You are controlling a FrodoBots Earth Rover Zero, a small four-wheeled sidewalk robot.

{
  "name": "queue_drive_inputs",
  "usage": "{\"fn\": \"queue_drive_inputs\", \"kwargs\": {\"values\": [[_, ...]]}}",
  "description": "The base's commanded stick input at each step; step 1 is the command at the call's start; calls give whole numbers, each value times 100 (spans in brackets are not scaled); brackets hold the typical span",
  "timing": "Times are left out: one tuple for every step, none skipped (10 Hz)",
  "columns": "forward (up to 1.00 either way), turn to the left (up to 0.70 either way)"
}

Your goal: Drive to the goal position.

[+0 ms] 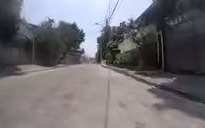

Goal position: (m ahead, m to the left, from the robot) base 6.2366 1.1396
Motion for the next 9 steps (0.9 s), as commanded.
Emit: {"fn": "queue_drive_inputs", "kwargs": {"values": [[85,0],[85,0],[85,0],[85,0],[85,0],[85,0],[85,0],[85,0],[85,0]]}}
